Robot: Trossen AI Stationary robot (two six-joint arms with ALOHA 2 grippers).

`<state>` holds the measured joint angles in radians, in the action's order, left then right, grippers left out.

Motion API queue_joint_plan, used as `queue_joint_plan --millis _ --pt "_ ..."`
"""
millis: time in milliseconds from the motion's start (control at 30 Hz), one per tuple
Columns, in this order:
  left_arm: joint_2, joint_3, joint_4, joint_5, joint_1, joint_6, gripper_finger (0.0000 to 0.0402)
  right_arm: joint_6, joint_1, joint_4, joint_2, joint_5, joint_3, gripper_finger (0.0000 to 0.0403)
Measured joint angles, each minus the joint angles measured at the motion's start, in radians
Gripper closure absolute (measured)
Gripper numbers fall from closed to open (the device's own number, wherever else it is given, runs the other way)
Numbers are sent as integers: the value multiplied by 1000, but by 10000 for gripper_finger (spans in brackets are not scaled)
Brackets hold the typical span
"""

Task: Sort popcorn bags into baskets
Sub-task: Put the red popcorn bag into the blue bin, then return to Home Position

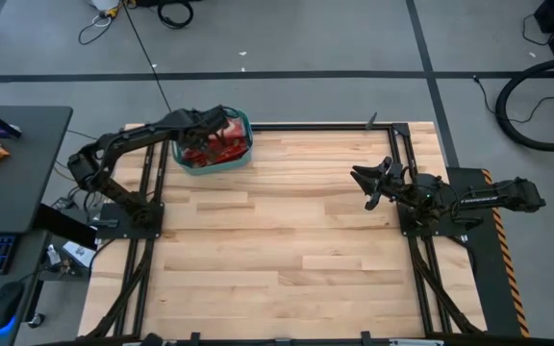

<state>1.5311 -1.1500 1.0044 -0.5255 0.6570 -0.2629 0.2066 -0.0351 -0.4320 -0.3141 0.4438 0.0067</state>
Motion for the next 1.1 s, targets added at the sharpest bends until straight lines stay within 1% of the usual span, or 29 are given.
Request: queue_joint_plan --millis 67,133,267,333,367,433,600,667,733,800,933,1100 --pt "-10 0 16 0 0 7 302 0 0 0 0 0 0 292" --pt "-45 1 -2 -4 -16 48 296 0 0 0 0 0 0 292" --pt "-164 42 -150 3 -77 140 294 0 0 0 0 0 0 292" --pt "-234 92 -247 37 -96 146 293 0 0 0 0 0 0 292" --pt "-274 127 -280 66 -99 152 293 0 0 0 0 0 0 292" --pt "-353 213 -376 159 -105 163 293 0 0 0 0 0 0 292" --pt "-529 450 -687 414 -159 137 293 0 0 0 0 0 0 292" --pt "-585 536 -827 475 -196 136 293 0 0 0 0 0 0 292" --pt "-629 614 -970 515 -235 135 293 0 0 0 0 0 0 292" --pt "-664 679 -1087 533 -273 135 293 0 0 0 0 0 0 292" --pt "-718 793 -1294 532 -335 146 292 0 0 0 0 0 0 292" --pt "-743 896 -1477 531 -377 176 292 0 0 0 0 0 0 292"
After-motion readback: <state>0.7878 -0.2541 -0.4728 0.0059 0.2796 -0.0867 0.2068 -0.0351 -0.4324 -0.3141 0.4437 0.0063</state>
